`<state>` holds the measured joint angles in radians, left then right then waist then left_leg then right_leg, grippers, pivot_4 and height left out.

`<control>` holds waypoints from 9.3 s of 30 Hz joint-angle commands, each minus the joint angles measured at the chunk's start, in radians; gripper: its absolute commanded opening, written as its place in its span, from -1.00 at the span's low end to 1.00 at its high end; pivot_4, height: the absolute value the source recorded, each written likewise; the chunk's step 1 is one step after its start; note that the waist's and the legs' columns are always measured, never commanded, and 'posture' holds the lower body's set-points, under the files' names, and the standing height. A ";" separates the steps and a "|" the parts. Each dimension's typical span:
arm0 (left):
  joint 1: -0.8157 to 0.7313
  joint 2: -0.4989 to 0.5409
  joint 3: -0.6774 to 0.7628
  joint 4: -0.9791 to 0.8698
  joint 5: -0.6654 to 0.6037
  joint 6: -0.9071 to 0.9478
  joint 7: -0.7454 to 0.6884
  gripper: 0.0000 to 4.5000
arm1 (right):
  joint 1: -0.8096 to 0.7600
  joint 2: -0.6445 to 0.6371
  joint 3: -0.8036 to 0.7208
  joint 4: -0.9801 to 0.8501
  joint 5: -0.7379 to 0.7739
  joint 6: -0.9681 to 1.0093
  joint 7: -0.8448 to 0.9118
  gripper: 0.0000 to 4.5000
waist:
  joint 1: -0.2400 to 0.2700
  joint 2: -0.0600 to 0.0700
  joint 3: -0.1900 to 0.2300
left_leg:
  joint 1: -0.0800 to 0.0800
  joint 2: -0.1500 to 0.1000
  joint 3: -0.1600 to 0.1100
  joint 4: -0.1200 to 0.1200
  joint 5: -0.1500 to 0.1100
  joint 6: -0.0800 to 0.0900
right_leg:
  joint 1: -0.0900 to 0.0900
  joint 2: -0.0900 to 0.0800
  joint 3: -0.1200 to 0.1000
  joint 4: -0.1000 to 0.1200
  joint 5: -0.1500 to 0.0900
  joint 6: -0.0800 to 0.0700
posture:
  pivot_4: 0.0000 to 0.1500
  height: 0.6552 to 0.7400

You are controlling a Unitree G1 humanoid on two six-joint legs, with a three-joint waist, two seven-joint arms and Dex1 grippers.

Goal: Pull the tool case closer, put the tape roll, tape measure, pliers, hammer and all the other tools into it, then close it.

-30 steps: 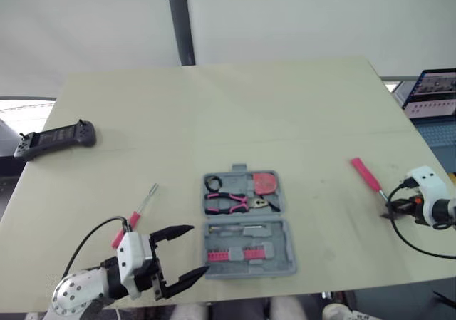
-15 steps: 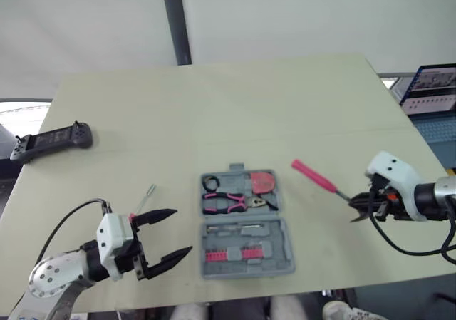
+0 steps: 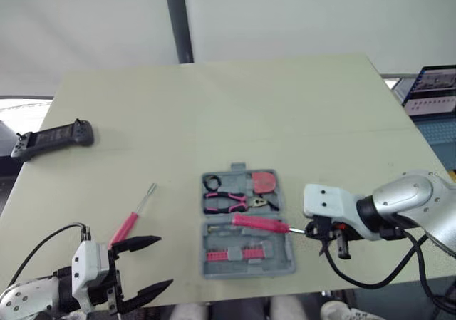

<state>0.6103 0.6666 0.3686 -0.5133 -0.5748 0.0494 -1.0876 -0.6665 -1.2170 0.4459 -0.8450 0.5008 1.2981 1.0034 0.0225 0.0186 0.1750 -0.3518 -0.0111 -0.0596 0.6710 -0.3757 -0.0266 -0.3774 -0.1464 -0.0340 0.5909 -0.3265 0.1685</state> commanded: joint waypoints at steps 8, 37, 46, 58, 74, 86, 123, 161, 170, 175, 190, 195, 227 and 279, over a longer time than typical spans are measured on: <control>0.050 -0.023 0.020 0.031 0.033 -0.071 -0.032 1.00 | -0.285 0.190 0.367 -0.017 -0.048 0.233 -0.114 -0.99 | -0.007 -0.001 -0.001 | -0.001 0.000 0.000 -0.001 0.000 0.000 | -0.002 0.000 -0.001 0.001 0.000 0.000 | 1.00 1.00; 0.077 -0.025 -0.014 -0.027 0.042 -0.056 0.000 1.00 | -0.470 0.407 0.625 0.101 -0.044 0.260 -0.279 -0.99 | -0.027 -0.003 -0.003 | -0.001 0.001 -0.002 -0.002 0.000 0.000 | -0.002 -0.003 -0.013 0.002 0.000 -0.001 | 1.00 1.00; 0.089 -0.024 -0.007 -0.029 0.045 -0.055 0.005 1.00 | -0.532 0.454 0.658 0.143 -0.037 0.255 -0.268 -0.99 | -0.028 -0.002 -0.003 | -0.001 0.001 -0.002 -0.002 0.000 0.000 | -0.003 -0.003 -0.014 0.003 0.001 -0.002 | 1.00 1.00; 0.100 -0.031 -0.007 -0.019 0.055 -0.066 0.003 1.00 | -0.574 0.445 0.667 0.130 0.006 0.271 -0.245 -0.99 | -0.028 -0.002 -0.003 | -0.001 0.002 0.000 -0.002 0.000 0.000 | -0.005 -0.003 -0.014 0.004 0.001 -0.002 | 1.00 1.00; 0.130 -0.044 -0.004 -0.003 0.067 -0.102 -0.005 1.00 | -0.480 0.424 0.720 0.107 -0.017 0.251 -0.329 -0.99 | -0.028 -0.003 -0.003 | -0.001 0.002 0.001 -0.002 0.000 0.000 | -0.006 -0.003 -0.015 0.004 0.001 -0.002 | 1.00 1.00; 0.149 -0.048 -0.005 -0.004 0.068 -0.118 0.000 1.00 | -0.488 0.432 0.687 0.087 -0.015 0.274 -0.348 -0.99 | -0.028 -0.003 -0.003 | -0.001 0.003 0.002 -0.003 0.000 0.000 | -0.006 -0.003 -0.015 0.004 0.001 -0.003 | 1.00 1.00; 0.092 -0.042 0.001 -0.022 0.058 -0.074 0.032 1.00 | -0.472 0.435 0.426 0.175 0.049 0.228 -0.233 0.65 | -0.036 -0.005 -0.006 | -0.003 0.004 0.003 -0.003 0.000 -0.001 | -0.011 -0.003 -0.018 0.007 0.002 -0.005 | 1.00 1.00; -0.025 -0.037 -0.090 0.034 0.052 -0.095 -0.054 1.00 | 0.322 0.603 0.033 0.631 -0.253 -0.874 0.044 -0.98 | -0.024 -0.014 -0.011 | 0.002 0.006 0.007 0.000 0.000 0.000 | -0.003 -0.003 -0.026 0.004 0.003 -0.005 | 1.00 1.00; -0.027 -0.036 -0.093 0.039 0.055 -0.100 -0.054 1.00 | 0.337 0.632 0.030 0.670 -0.296 -0.879 0.052 -0.98 | -0.024 -0.014 -0.011 | 0.002 0.006 0.005 0.002 -0.001 0.000 | -0.001 -0.003 -0.027 0.004 0.003 -0.005 | 1.00 1.00; -0.021 -0.036 -0.090 0.041 0.055 -0.105 -0.057 1.00 | 0.347 0.645 0.032 0.672 -0.308 -0.876 0.049 -0.98 | -0.025 -0.013 -0.011 | 0.002 0.006 0.005 0.002 -0.001 -0.001 | -0.001 -0.003 -0.028 0.004 0.003 -0.005 | 1.00 1.00; -0.013 -0.038 -0.096 0.061 0.059 -0.127 -0.065 1.00 | 0.390 0.657 0.034 0.718 -0.333 -0.905 0.047 -0.98 | -0.025 -0.013 -0.012 | 0.002 0.006 0.004 0.003 -0.001 -0.001 | 0.001 -0.003 -0.028 0.004 0.003 -0.005 | 1.00 1.00; -0.011 -0.039 -0.096 0.070 0.060 -0.138 -0.067 1.00 | 0.408 0.663 0.037 0.732 -0.346 -0.920 0.040 -0.98 | -0.025 -0.013 -0.013 | 0.003 0.006 0.004 0.003 -0.001 -0.001 | 0.001 -0.003 -0.028 0.004 0.003 -0.005 | 1.00 1.00; -0.023 -0.030 -0.096 0.098 0.060 -0.164 -0.070 1.00 | 0.513 0.647 0.097 0.952 -0.482 -1.073 -0.022 -0.98 | -0.023 -0.014 -0.039 | 0.032 0.008 0.005 -0.006 -0.008 0.000 | 0.028 -0.003 -0.030 -0.002 0.001 -0.010 | 1.00 1.00; 0.251 -0.129 0.019 -0.176 0.083 0.028 0.247 1.00 | 0.929 0.266 -0.641 0.390 -0.055 -0.779 0.083 -0.64 | 0.005 -0.006 -0.006 | 0.016 0.009 0.008 0.011 -0.016 0.004 | 0.019 -0.003 -0.030 -0.009 0.002 -0.010 | 1.00 1.00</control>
<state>0.8406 0.5433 0.3597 -0.6667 -0.4690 0.0959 -0.8386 0.2513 -0.9435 -0.1562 -0.4296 0.4308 0.5411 1.0695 0.0278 0.0130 0.1687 -0.3355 -0.0019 -0.0513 0.6815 -0.3922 -0.0225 -0.3592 -0.1489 -0.0641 0.5819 -0.3245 0.1587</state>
